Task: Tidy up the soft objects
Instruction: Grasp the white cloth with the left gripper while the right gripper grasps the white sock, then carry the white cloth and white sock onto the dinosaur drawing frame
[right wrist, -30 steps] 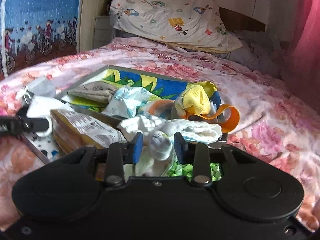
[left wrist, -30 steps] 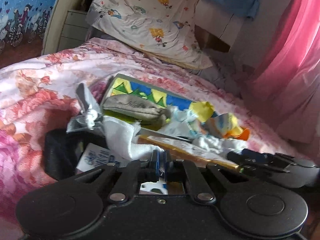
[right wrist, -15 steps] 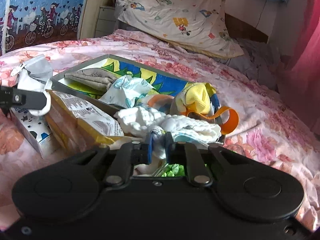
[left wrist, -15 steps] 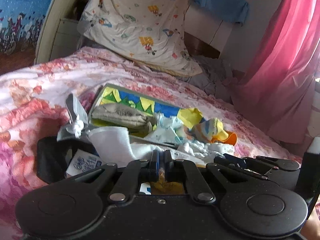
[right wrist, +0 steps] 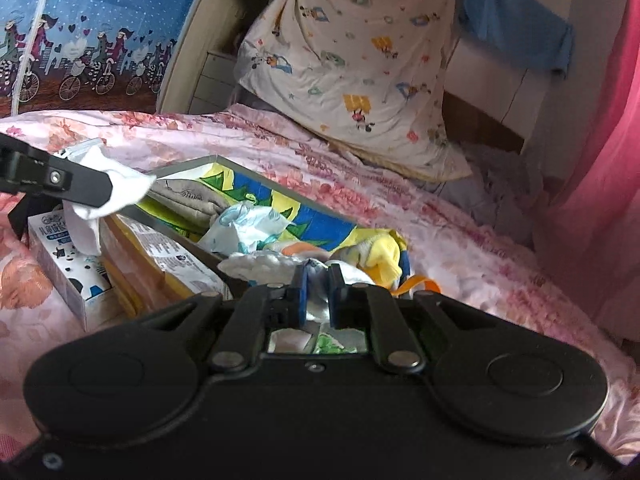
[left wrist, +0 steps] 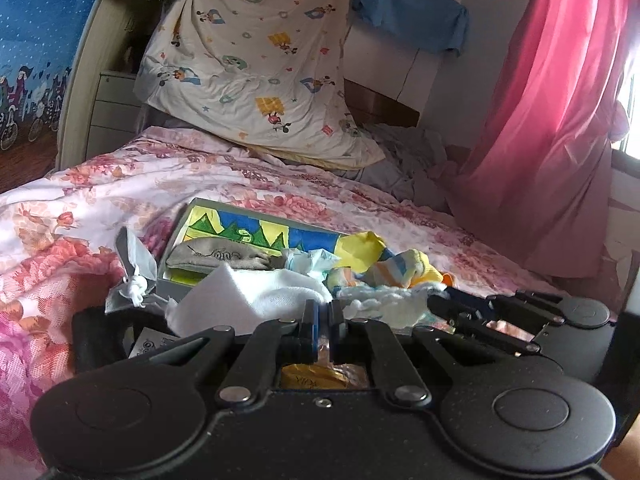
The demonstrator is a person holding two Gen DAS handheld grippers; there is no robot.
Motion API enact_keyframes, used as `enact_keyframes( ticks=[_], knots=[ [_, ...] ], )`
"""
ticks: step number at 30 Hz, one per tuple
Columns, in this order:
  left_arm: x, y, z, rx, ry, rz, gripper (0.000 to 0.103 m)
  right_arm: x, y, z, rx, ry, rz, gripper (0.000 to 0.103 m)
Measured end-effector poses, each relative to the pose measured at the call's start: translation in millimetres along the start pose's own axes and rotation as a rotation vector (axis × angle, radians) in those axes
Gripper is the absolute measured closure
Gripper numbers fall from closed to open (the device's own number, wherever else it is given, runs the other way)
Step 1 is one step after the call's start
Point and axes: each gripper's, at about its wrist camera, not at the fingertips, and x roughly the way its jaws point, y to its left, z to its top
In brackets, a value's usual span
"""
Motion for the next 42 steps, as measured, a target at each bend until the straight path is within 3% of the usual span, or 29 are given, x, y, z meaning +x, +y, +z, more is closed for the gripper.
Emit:
enact_keyframes(
  ticks=[9, 14, 23, 31, 42],
  knots=[
    [-4, 2, 8, -0.013, -0.021, -0.013, 0.100, -23, 6, 11, -0.054, -0.110, -0.014, 0.100],
    [7, -3, 34, 0.012, -0.046, -0.058, 0.100, -32, 8, 26, -0.058, -0.162, 0.012, 0.100],
    [55, -2, 86, 0.073, -0.100, -0.063, 0.100, 6, -11, 65, -0.057, -0.214, 0.027, 0.100],
    [121, 11, 102, 0.147, -0.072, 0.002, 0.099, 77, -43, 84, 0.110, -0.143, 0.086, 0.100],
    [170, 24, 78, 0.036, 0.051, 0.002, 0.099, 147, -45, 54, 0.230, 0.036, 0.146, 0.099]
  ],
)
